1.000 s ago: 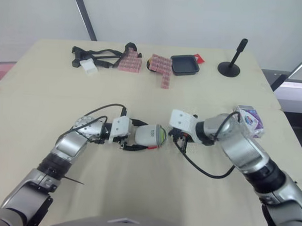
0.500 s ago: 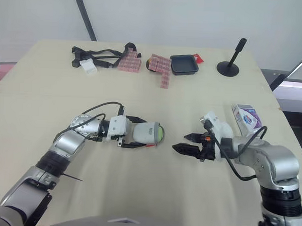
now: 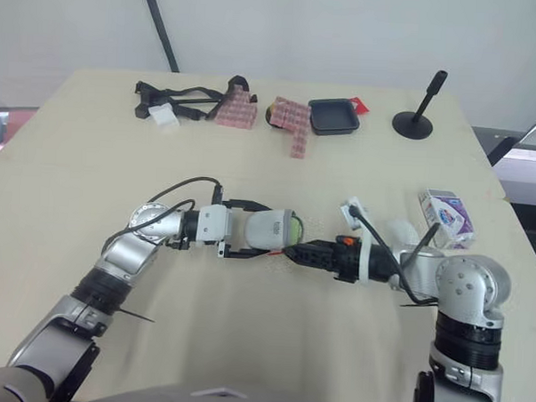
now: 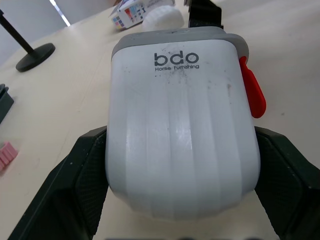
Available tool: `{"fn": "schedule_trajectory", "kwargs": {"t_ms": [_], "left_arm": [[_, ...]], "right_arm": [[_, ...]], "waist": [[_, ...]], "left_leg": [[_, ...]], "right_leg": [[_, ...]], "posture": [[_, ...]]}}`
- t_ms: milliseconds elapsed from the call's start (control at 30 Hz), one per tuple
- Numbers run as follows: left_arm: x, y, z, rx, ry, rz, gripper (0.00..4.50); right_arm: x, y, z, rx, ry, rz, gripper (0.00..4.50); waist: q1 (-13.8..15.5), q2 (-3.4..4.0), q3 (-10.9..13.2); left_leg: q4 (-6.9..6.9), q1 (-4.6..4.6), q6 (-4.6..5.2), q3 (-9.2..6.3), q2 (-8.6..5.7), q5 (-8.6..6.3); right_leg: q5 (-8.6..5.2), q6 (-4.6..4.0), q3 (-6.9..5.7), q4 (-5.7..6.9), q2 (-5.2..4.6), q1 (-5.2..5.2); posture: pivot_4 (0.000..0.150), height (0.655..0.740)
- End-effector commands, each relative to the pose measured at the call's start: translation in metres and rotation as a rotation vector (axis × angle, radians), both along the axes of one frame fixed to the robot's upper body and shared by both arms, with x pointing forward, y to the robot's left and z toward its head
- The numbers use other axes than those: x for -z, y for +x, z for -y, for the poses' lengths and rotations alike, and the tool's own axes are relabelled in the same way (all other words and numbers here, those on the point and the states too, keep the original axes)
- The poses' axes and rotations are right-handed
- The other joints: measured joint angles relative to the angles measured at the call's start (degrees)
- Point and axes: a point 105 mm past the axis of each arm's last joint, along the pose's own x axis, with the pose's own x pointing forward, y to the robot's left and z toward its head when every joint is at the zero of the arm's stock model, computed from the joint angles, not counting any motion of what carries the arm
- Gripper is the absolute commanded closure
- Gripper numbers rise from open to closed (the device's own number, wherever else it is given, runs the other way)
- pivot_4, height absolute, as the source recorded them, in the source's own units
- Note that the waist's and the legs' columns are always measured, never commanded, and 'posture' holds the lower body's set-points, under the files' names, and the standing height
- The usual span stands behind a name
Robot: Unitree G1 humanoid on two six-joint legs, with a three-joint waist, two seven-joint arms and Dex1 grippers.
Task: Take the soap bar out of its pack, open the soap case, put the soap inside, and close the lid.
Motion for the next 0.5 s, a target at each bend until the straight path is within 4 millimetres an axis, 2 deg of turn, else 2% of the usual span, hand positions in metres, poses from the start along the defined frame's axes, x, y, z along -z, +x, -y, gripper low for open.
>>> {"fn": "schedule_trajectory", "kwargs": {"t_ms": [33,500], "left_arm": [[-0.012,-0.005,0.002,0.022,-0.043,0.034,0.85],[-0.018,-0.008,0.006,0.05,-0.057,0.046,0.85]], "right_arm": [[-0.007,0.002,-0.007,-0.016,0.015,0.019,0.02],[-0.01,0.008,-0.021,-0.029,0.045,0.004,0.02]], "waist": [[-0.1,0.0,0.0],[-0.1,0.02,0.0]], "left_leg": [[0.0,0.0,0.0,0.0,0.0,0.0],[-0.02,0.02,-0.01,0.0,-0.01,0.0]], "right_leg": [[0.0,0.0,0.0,0.0,0.0,0.0],[0.0,0.0,-0.04,-0.01,0.0,-0.01]], "posture": [[0.15,0.74],[0.15,0.74]]}}
